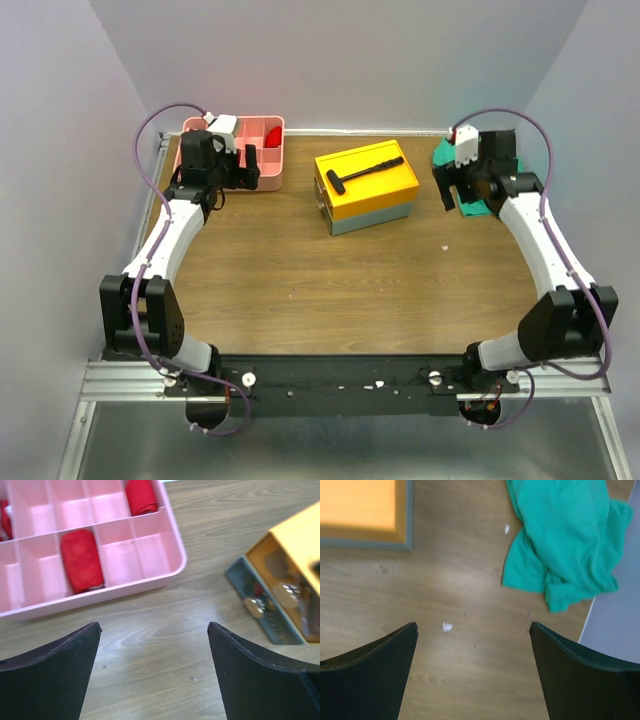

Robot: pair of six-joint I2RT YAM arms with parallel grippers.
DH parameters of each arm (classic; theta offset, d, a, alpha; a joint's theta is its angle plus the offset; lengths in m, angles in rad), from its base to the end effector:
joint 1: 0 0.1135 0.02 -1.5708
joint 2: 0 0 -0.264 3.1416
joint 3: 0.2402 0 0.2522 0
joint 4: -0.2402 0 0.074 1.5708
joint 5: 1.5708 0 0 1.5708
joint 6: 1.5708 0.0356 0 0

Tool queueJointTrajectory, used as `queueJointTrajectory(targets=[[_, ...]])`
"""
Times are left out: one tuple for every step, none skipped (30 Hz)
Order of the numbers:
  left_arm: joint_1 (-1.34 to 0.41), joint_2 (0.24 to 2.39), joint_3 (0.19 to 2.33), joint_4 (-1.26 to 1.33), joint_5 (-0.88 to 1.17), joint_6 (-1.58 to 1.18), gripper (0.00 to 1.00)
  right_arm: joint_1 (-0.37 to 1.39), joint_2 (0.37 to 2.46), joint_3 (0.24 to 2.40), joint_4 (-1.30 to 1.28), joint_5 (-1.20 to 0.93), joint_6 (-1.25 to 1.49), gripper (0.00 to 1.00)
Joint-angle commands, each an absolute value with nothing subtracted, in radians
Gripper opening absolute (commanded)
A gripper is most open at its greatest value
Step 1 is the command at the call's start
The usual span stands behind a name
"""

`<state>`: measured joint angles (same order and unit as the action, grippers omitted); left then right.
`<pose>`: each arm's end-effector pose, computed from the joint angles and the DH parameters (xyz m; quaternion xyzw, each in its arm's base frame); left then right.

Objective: Sort the tools into containers

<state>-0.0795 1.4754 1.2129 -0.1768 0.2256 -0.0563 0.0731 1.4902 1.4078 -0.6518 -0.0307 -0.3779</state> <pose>0.3436 -0.0354 0.3244 0.0701 0.8381 -0.1309 0.5250 0.3282 0.0251 0.3429 -0.2104 0.8891 -0.0478 0.4036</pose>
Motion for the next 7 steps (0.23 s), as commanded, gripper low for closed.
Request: queueJointTrajectory(targets=[[-0.075,1.509,1.207,-0.189,0.022,-0.051,0.99,0.084,1.319,1.244,-0.577,0.19,-0.267,1.0],[-0.075,1.499,1.195,-0.184,0.031,-0.06,0.99,0.083,1.292,1.227,-0.583,0.193,-0.264,1.0],[-0.075,1.493,1.187,-0.181,0.044,-0.064,0.99,0.084,1.281,1.182,-0.584,0.19,-0.265,1.0],[-0.075,1.485,1.177,-0.179,0.057,-0.071,0.99,0.083,1.264,1.163,-0.586,0.158,-0.267,1.0],[-0.075,1.468,1.155,-0.178,0.072,-0.077,0.99,0.083,1.24,1.141,-0.586,0.129,-0.267,1.0],[-0.075,1.457,1.144,-0.173,0.081,-0.084,0.99,0.083,1.227,1.128,-0.589,0.1,-0.261,1.0],[-0.075,1.445,1.134,-0.17,0.089,-0.083,0.99,0.084,1.218,1.121,-0.595,0.039,-0.247,1.0]])
